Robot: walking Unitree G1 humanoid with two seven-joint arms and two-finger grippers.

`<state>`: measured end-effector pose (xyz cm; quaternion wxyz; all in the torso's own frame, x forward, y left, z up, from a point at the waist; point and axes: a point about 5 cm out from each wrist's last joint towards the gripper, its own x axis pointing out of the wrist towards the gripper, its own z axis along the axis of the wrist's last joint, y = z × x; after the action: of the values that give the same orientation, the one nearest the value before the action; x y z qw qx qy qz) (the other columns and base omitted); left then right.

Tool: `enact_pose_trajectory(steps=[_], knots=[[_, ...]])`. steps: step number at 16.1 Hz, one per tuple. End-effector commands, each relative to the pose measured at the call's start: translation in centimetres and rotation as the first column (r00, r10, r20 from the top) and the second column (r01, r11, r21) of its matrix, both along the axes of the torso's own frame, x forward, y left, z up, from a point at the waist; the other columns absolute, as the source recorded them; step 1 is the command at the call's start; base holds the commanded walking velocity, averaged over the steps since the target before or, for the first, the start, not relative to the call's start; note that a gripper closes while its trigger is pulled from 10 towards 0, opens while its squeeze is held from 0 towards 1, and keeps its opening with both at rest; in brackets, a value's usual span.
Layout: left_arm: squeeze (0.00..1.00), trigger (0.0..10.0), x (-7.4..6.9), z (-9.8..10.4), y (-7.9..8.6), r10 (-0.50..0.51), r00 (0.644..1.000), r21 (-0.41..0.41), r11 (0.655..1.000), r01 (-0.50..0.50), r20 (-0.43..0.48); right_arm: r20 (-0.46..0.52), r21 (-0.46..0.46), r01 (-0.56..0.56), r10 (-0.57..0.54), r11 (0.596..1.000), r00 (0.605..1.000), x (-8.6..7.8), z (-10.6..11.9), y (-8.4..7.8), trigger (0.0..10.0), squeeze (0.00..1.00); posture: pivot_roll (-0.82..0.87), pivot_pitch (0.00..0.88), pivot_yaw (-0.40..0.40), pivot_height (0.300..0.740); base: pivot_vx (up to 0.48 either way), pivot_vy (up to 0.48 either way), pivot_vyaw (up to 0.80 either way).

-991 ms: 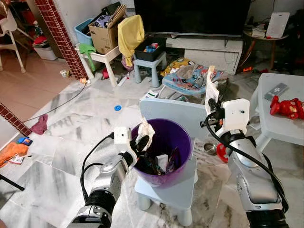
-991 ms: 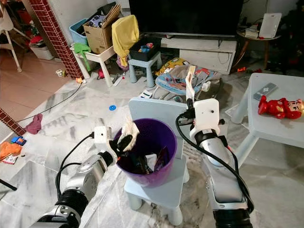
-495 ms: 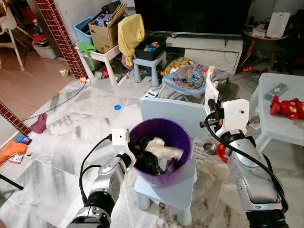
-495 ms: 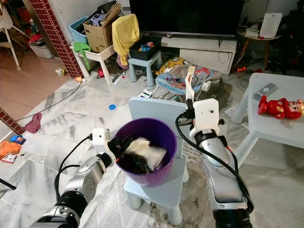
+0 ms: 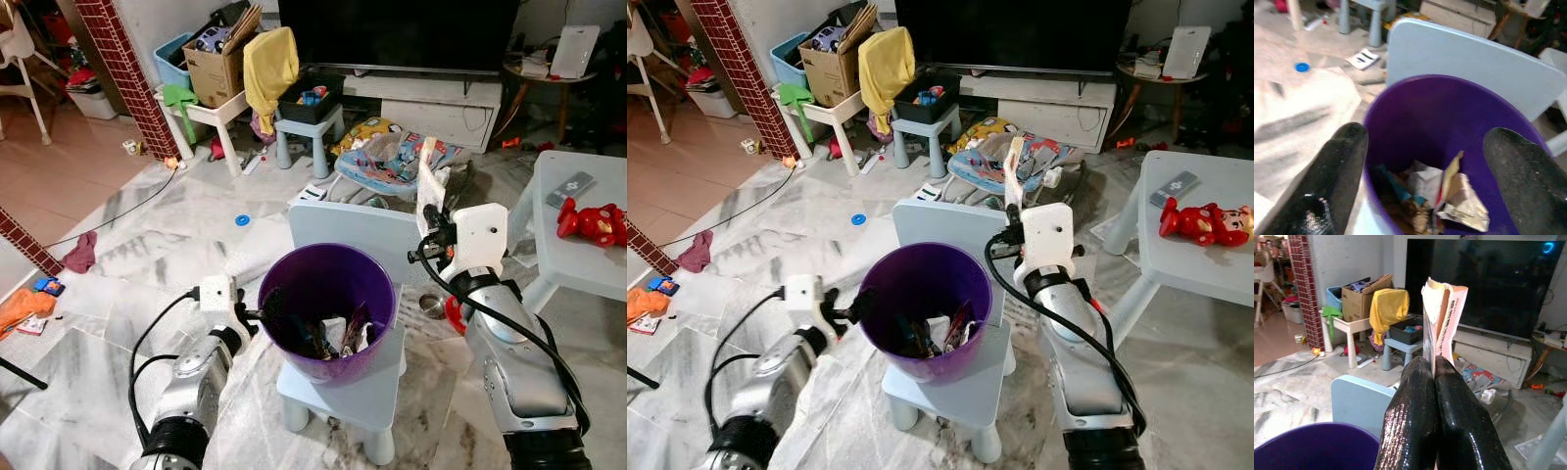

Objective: Picking trash to rubbish bin

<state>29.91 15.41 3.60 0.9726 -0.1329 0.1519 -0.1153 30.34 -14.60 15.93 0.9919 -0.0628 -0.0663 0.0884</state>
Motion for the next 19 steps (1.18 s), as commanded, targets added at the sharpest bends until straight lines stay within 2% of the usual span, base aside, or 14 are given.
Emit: enact_pose_trajectory(steps=[1, 2, 4, 5, 7, 8, 9, 10, 12, 14, 15, 16, 17, 19], knots=[[1.00, 10.0, -0.3, 0.7, 1.2, 0.027, 1.000, 0.050, 0.998, -0.027, 0.009, -0.007, 0.009, -0.054, 0.054, 0.999, 0.999, 0.2, -0.1, 0.9, 10.0, 0.00, 0.00, 0.032, 0.081, 0.740, 0.000, 0.000, 0.00], [1.00, 10.0, -0.5, 0.9, 1.4, 0.030, 0.999, 0.053, 0.998, -0.030, 0.015, -0.013, 0.010, -0.070, 0.070, 0.998, 0.997, 0.3, -0.3, 1.1, 10.0, 0.00, 0.00, 0.032, 0.081, 0.740, 0.000, 0.000, 0.00], [1.00, 10.0, -2.2, 2.0, 2.9, 0.066, 0.996, 0.107, 0.992, -0.072, 0.060, -0.087, 0.021, -0.195, 0.196, 0.981, 0.977, 0.3, -1.9, 2.5, 10.0, 0.00, 0.03, 0.029, 0.082, 0.740, 0.000, 0.000, 0.00], [1.00, 10.0, -3.5, 2.6, 3.5, 0.087, 0.993, 0.145, 0.985, -0.098, 0.082, -0.150, -0.003, -0.292, 0.288, 0.956, 0.946, 0.2, -3.4, 3.5, 10.0, 0.00, 0.05, 0.028, 0.082, 0.740, 0.000, 0.000, 0.00], [1.00, 10.0, -4.9, 2.8, 4.0, 0.094, 0.991, 0.168, 0.980, -0.109, 0.091, -0.243, -0.012, -0.375, 0.361, 0.927, 0.901, 0.2, -5.3, 4.3, 10.0, 0.00, 0.07, 0.029, 0.080, 0.740, 0.000, 0.000, 0.00], [1.00, 10.0, -5.4, 2.9, 4.1, 0.091, 0.991, 0.189, 0.976, -0.108, 0.096, -0.281, -0.033, -0.399, 0.374, 0.917, 0.884, 0.3, -6.1, 4.4, 10.0, 0.00, 0.08, 0.029, 0.080, 0.740, 0.000, 0.000, 0.00], [1.00, 10.0, -6.2, 3.0, 4.6, 0.110, 0.990, 0.220, 0.967, -0.128, 0.094, -0.375, -0.104, -0.414, 0.351, 0.904, 0.858, 0.6, -8.1, 4.4, 10.0, 0.00, 0.09, 0.030, 0.080, 0.740, 0.000, 0.000, 0.00], [1.00, 10.0, -6.5, 2.9, 4.8, 0.116, 0.989, 0.230, 0.964, -0.133, 0.087, -0.400, -0.135, -0.410, 0.329, 0.902, 0.855, 0.8, -8.7, 4.2, 10.0, 0.00, 0.09, 0.030, 0.080, 0.740, 0.000, 0.000, 0.00], [1.00, 10.0, -6.9, 2.9, 4.9, 0.114, 0.991, 0.236, 0.963, -0.127, 0.068, -0.457, -0.152, -0.423, 0.316, 0.893, 0.831, 1.1, -10.1, 4.5, 10.0, 0.00, 0.10, 0.028, 0.081, 0.740, 0.000, 0.000, 0.00], [1.00, 10.0, -7.1, 2.9, 4.9, 0.114, 0.992, 0.231, 0.965, -0.122, 0.048, -0.494, -0.144, -0.452, 0.332, 0.881, 0.804, 0.8, -11.5, 5.7, 10.0, 0.00, 0.11, 0.028, 0.082, 0.740, 0.000, 0.000, 0.00], [1.00, 10.0, -7.2, 2.8, 4.9, 0.105, 0.994, 0.228, 0.967, -0.110, 0.033, -0.487, -0.158, -0.450, 0.327, 0.879, 0.810, 0.9, -11.6, 5.9, 10.0, 0.82, 0.11, 0.029, 0.082, 0.740, 0.000, 0.000, 0.00], [1.00, 10.0, -7.3, 2.6, 4.8, 0.088, 0.996, 0.211, 0.973, -0.091, 0.022, -0.483, -0.145, -0.446, 0.330, 0.883, 0.811, 0.7, -11.8, 6.3, 10.0, 1.00, 0.11, 0.028, 0.082, 0.740, 0.000, 0.000, 0.00], [1.00, 10.0, -7.3, 2.5, 4.8, 0.087, 0.996, 0.205, 0.975, -0.088, 0.015, -0.479, -0.157, -0.442, 0.323, 0.883, 0.816, 0.8, -11.9, 6.4, 10.0, 1.00, 0.12, 0.029, 0.083, 0.740, 0.000, 0.000, 0.00], [1.00, 10.0, -7.6, 1.5, 4.4, 0.009, 0.999, 0.114, 0.993, -0.005, -0.031, -0.444, -0.180, -0.418, 0.305, 0.891, 0.843, 0.9, -11.8, 6.4, 10.0, 1.00, 0.12, 0.030, 0.086, 0.740, 0.000, 0.000, 0.00]])
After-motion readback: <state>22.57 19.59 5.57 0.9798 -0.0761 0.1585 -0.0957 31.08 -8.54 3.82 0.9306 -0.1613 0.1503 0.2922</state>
